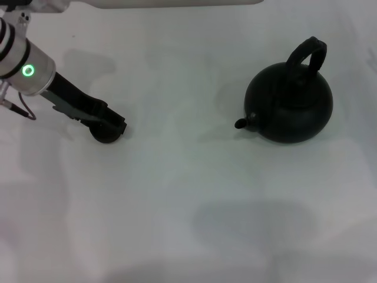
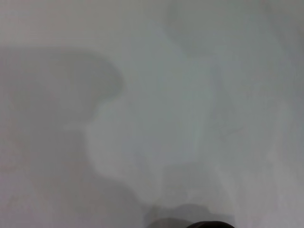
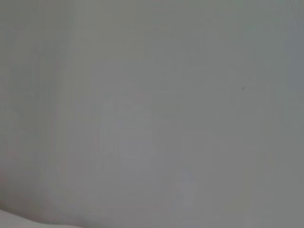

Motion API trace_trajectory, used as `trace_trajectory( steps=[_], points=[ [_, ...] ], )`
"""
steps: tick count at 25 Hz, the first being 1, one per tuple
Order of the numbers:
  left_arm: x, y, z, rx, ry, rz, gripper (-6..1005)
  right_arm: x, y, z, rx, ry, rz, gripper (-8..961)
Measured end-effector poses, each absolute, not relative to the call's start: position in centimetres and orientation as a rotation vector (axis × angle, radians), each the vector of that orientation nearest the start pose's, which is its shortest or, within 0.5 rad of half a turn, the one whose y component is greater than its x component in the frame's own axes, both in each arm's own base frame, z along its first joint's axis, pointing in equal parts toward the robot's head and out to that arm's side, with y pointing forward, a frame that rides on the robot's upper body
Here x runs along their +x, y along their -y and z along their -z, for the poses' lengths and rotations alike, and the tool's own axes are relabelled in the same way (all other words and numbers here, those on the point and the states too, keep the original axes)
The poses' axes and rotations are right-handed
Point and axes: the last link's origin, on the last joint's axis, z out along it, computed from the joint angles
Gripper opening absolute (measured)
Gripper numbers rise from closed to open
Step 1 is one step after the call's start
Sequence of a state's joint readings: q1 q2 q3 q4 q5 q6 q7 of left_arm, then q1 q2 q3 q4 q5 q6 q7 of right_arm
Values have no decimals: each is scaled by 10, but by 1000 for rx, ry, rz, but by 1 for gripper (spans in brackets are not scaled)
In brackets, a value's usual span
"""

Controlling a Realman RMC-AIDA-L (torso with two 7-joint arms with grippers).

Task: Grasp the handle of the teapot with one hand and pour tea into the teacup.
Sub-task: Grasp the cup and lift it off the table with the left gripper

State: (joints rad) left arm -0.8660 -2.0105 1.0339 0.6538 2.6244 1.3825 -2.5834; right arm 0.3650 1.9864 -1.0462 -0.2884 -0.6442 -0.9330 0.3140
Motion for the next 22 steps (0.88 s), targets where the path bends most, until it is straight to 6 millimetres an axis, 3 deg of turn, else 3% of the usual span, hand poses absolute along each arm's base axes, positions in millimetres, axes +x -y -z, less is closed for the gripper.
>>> trace_trajectory(
  steps=[22],
  points=[
    [-232,-396,24,-2405,1505,-441,875,381,-340,-59,-1709,-415,-396,884]
  ],
)
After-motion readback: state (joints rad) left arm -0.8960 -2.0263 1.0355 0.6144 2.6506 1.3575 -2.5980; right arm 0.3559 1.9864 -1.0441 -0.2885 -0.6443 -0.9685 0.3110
